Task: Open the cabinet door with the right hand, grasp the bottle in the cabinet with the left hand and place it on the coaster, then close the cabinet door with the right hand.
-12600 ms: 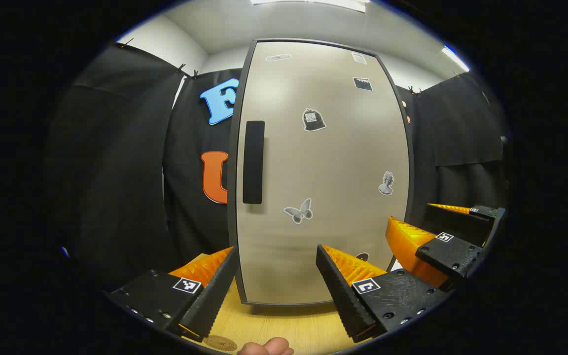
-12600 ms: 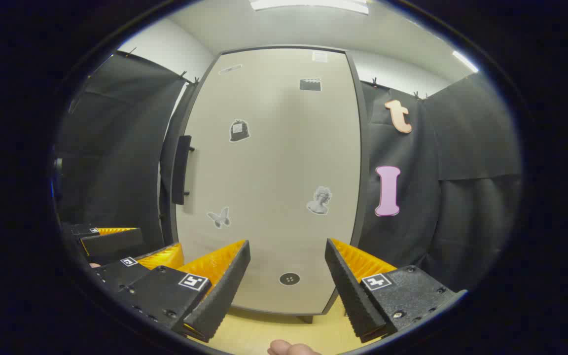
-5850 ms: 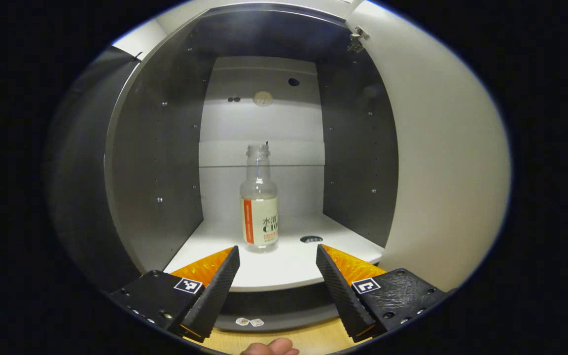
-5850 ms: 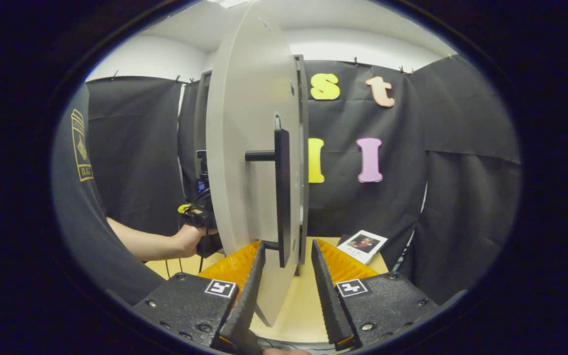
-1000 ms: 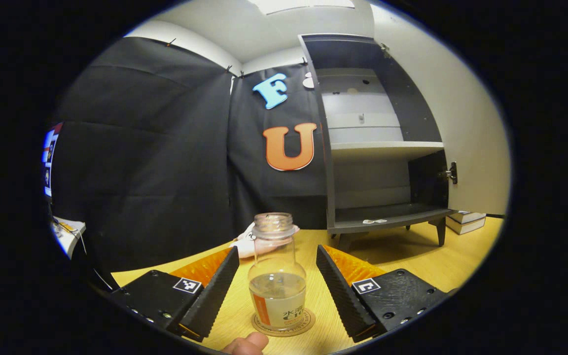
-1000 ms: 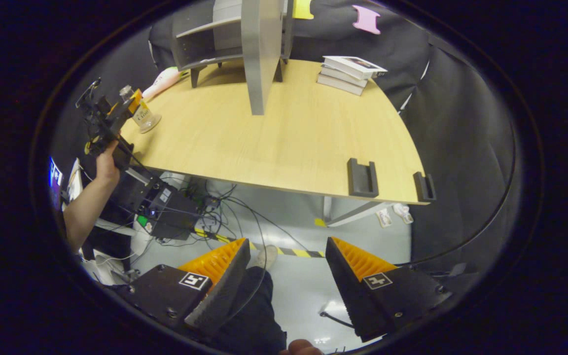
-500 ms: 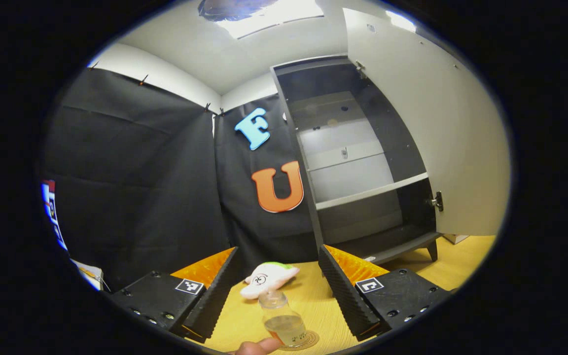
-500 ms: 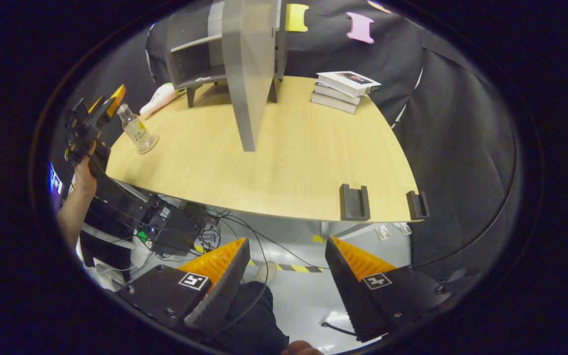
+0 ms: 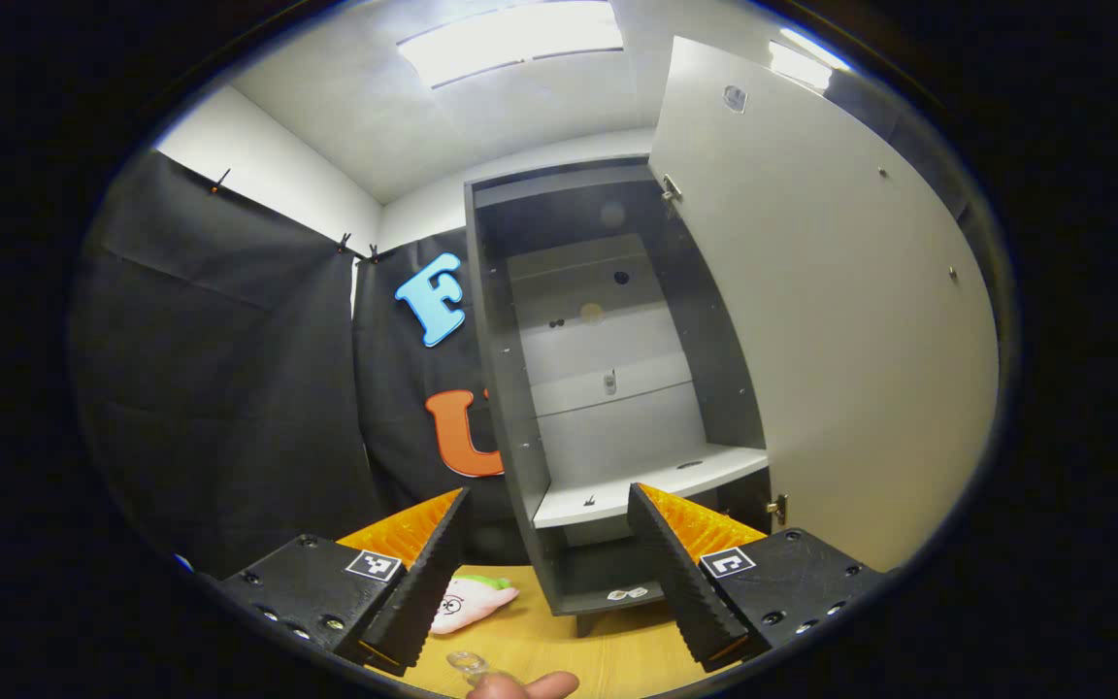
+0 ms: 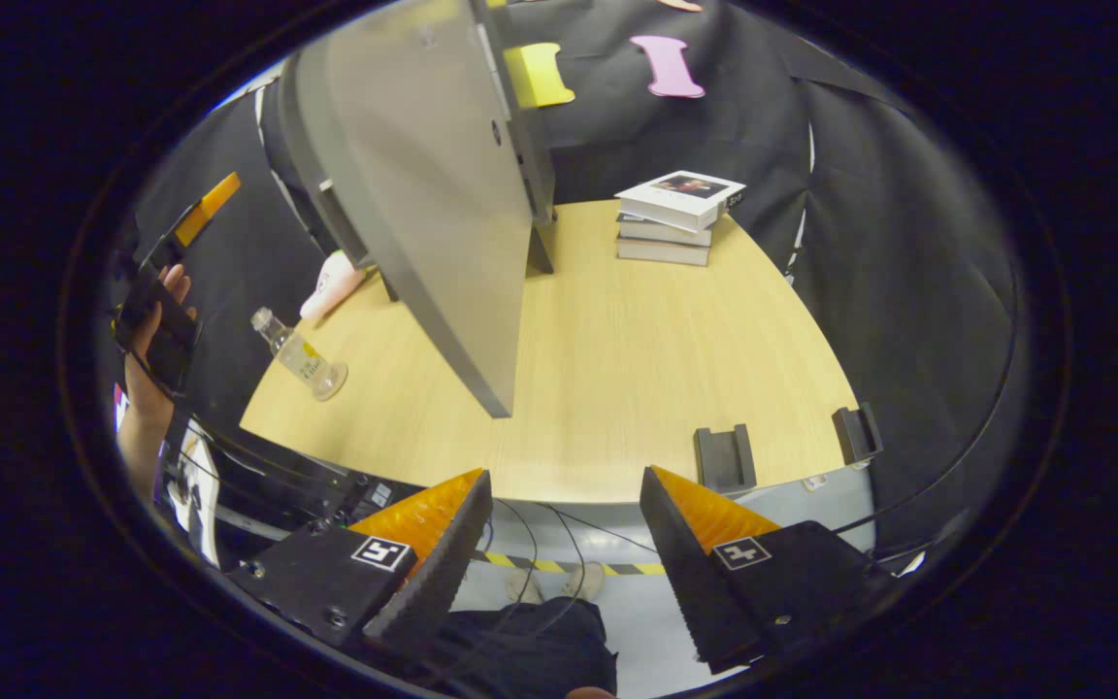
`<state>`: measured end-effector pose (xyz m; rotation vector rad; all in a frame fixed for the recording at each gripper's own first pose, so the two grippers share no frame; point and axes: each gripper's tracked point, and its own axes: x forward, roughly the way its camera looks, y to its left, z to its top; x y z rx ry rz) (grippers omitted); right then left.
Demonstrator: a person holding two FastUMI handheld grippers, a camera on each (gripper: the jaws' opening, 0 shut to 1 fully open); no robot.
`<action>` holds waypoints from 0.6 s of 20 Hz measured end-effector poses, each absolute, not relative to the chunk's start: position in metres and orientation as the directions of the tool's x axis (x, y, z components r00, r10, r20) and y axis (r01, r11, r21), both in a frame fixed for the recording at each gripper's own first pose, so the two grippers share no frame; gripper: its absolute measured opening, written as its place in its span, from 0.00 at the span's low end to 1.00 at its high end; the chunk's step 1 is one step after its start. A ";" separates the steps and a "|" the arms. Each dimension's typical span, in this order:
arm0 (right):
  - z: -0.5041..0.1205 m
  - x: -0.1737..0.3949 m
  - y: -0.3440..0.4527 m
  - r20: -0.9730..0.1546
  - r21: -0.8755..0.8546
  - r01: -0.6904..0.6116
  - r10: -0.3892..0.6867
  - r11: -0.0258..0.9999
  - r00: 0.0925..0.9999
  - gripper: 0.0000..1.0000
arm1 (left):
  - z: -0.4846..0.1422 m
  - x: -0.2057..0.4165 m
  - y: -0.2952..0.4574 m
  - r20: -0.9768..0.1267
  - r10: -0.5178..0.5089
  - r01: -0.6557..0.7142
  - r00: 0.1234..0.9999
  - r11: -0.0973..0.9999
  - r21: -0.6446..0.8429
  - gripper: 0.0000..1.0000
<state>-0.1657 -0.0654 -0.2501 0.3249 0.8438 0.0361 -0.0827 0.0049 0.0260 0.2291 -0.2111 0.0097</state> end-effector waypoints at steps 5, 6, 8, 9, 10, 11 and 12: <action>-0.185 -0.125 -0.101 -0.545 0.498 0.054 0.265 0.865 0.795 0.98 | 0.055 -0.096 -0.025 0.136 -0.001 -0.009 0.991 0.998 0.069 0.96; -0.173 -0.112 -0.116 -0.504 0.513 0.052 0.252 0.857 0.826 0.98 | 0.060 -0.099 -0.028 0.139 0.008 -0.016 0.990 0.998 0.054 0.96; -0.149 -0.099 -0.146 -0.459 0.481 0.053 0.200 0.875 0.866 0.95 | 0.061 -0.104 -0.032 0.139 0.030 -0.039 0.990 0.997 0.066 0.95; -0.138 -0.093 -0.155 -0.443 0.459 0.042 0.187 0.888 0.877 0.98 | 0.058 -0.105 -0.035 0.127 0.031 -0.040 0.991 0.997 0.069 0.96; -0.124 -0.085 -0.155 -0.427 0.433 0.027 0.179 0.901 0.886 0.98 | 0.055 -0.105 -0.039 0.118 0.025 -0.034 0.993 0.997 0.070 0.96; -0.110 -0.078 -0.161 -0.413 0.389 0.021 0.154 0.921 0.898 0.98 | 0.053 -0.107 -0.044 0.109 0.017 -0.025 0.994 0.997 0.073 0.96; -0.090 -0.082 -0.161 -0.392 0.344 0.001 0.143 0.939 0.909 0.97 | 0.050 -0.107 -0.049 0.096 0.004 -0.011 0.995 0.997 0.073 0.96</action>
